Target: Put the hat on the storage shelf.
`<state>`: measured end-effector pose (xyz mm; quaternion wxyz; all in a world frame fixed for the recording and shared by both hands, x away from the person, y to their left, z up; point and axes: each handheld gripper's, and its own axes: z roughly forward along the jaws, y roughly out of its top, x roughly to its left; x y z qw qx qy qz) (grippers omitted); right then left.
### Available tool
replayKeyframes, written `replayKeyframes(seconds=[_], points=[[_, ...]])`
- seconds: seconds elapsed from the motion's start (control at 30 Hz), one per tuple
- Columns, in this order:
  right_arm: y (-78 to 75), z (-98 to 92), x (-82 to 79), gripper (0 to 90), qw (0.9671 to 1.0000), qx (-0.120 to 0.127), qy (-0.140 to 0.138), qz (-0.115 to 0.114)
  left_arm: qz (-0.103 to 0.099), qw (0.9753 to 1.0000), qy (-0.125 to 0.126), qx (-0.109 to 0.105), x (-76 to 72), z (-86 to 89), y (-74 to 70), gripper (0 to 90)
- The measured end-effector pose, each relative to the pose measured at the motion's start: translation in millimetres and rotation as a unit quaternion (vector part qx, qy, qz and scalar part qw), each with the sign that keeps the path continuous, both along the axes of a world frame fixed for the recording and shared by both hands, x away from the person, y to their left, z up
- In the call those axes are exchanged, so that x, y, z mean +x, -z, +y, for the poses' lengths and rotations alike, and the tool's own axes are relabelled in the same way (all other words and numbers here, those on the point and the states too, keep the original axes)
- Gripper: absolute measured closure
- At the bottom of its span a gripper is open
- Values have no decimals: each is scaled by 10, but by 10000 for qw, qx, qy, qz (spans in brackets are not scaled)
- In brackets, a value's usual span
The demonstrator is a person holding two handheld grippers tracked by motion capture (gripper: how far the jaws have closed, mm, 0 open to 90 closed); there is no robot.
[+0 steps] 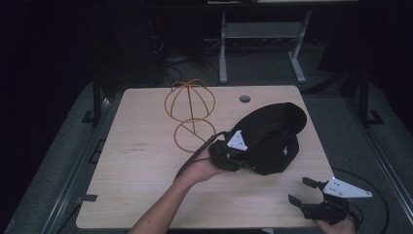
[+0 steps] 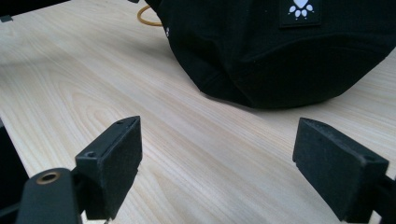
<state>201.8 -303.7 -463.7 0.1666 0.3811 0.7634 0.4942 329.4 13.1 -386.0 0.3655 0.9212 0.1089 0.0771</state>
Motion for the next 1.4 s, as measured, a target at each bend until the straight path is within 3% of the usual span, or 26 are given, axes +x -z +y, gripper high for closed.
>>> replayKeyframes(seconds=[0.17,0.33,0.57,0.7,0.87,0.97,1.1,1.4], points=[[9,2,4,154,10000,6,-8,40,-42,10000,83,-22,-34,-6,-12,792],[10,3,10,154,10000,7,-2,22,-46,9998,141,-110,-78,-1,-9,840],[9,-6,8,152,10000,29,67,-3,57,9986,160,-495,-108,22,-47,857],[6,-8,16,153,9998,147,124,-18,149,9971,167,-722,-128,77,-95,859],[-4,10,30,153,9998,122,110,-64,279,9950,167,-941,-118,149,-143,859],[-7,5,51,153,9995,291,132,-66,431,9919,136,-1185,-94,204,-178,859],[-5,9,88,153,9989,439,101,-103,540,9896,115,-1327,-70,254,-217,861],[-17,104,200,153,9990,388,103,-174,622,9867,153,-1492,-69,298,-293,862]])
